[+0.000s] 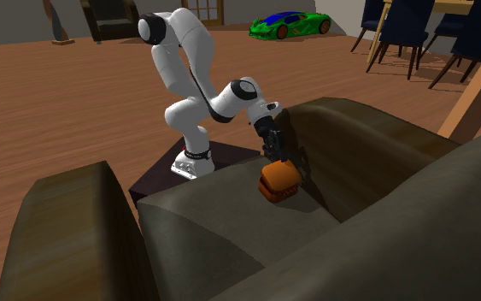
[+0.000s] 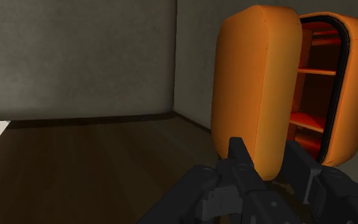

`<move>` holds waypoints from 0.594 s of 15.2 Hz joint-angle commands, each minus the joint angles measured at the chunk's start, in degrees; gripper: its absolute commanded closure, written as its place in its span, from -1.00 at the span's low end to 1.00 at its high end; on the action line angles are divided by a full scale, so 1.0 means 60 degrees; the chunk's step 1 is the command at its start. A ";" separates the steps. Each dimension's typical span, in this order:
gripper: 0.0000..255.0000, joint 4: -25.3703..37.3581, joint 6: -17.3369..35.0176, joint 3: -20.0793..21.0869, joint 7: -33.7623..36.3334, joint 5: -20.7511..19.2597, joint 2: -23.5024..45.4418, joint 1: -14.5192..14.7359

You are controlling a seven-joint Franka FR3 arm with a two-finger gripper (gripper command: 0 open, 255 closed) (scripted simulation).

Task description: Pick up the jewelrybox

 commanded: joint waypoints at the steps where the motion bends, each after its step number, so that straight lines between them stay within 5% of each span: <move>1: 1.00 -0.0005 0.0000 0.0000 -0.0001 0.0000 0.0004 -0.0001; 9: 1.00 -0.0085 -0.0041 -0.0357 -0.2474 0.2186 -0.0907 0.0294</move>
